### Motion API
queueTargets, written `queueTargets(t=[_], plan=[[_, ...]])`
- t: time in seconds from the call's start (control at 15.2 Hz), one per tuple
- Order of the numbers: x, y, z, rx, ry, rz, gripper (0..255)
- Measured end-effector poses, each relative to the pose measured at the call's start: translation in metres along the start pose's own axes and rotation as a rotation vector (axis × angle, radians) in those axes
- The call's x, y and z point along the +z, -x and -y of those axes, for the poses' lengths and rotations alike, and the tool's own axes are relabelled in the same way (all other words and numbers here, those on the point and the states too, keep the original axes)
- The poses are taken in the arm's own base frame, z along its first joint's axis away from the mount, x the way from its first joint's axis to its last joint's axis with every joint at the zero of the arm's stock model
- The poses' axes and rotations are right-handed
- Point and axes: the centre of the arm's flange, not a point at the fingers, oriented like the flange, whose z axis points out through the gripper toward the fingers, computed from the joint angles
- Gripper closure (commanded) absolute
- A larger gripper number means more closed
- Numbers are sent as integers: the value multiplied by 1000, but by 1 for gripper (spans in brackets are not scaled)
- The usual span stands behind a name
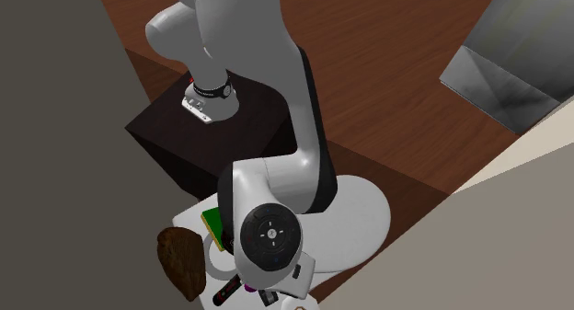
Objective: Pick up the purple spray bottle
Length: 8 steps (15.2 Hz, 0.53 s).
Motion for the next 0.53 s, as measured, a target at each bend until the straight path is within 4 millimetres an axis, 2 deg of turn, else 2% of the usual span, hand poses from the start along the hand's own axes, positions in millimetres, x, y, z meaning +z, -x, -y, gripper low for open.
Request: queueTargets(t=[0.26, 0.53], plan=[[0, 0, 0, 0, 0, 0, 255], [-17, 1, 0, 0, -1, 0, 255]])
